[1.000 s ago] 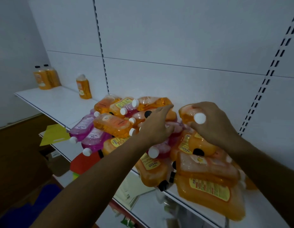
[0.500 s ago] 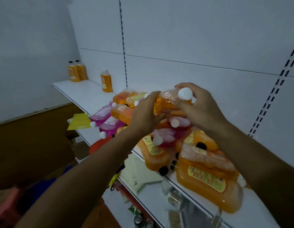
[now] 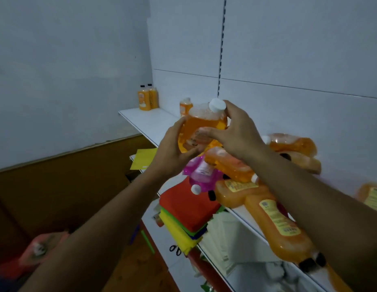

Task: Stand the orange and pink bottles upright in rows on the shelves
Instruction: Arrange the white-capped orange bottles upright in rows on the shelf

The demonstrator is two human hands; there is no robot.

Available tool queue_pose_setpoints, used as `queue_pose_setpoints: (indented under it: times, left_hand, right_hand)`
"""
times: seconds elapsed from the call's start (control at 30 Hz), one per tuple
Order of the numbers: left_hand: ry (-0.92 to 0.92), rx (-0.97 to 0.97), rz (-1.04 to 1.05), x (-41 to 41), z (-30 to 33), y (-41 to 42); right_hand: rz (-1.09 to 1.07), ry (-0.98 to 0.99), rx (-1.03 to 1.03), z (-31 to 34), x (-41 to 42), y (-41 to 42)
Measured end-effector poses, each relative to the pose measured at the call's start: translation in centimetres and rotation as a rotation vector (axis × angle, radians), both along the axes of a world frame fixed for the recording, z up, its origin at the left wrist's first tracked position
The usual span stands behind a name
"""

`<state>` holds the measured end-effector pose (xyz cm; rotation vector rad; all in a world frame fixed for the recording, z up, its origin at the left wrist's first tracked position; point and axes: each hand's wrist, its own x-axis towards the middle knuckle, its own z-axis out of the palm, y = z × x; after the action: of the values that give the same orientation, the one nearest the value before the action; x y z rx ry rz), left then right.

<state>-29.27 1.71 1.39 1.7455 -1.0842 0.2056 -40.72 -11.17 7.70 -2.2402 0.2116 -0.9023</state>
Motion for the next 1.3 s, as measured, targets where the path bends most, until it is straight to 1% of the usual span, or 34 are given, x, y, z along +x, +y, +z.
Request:
queue_pose_setpoints:
  times: [0.2,0.3,0.53,0.63,0.7,0.93,1.07,1.3]
  left_hand:
    - [0.071,-0.041,0.062,8.4,-1.7,2.3]
    - [0.082,-0.016,0.087,13.0,-3.3,1.9]
    - [0.135,0.019,0.072,24.1,-6.8,-2.0]
    - [0.147,0.075,0.06,29.6,-7.5,-4.6]
    - [0.158,0.108,0.047,31.9,-7.9,-5.7]
    - [0.186,0.203,-0.091,41.5,-8.9,-11.5]
    - [0.214,0.232,-0.206,46.5,-9.8,-15.1]
    - [0.262,0.256,-0.404,53.1,-11.0,-20.7]
  right_hand:
    - [-0.013,0.05,-0.041,-0.6,9.4,2.4]
    - [-0.02,0.102,-0.067,-1.1,13.8,2.1]
    - [-0.058,0.231,-0.125,-3.4,25.6,-1.8]
    - [-0.086,0.284,-0.124,-4.2,31.1,-4.5]
    - [-0.099,0.308,-0.129,-4.5,33.2,-5.6]
    - [-0.237,0.355,-0.104,-5.9,41.5,-9.9]
    - [-0.383,0.416,-0.061,-7.1,45.4,-11.9]
    - [-0.62,0.442,-0.046,-8.3,51.1,-15.2]
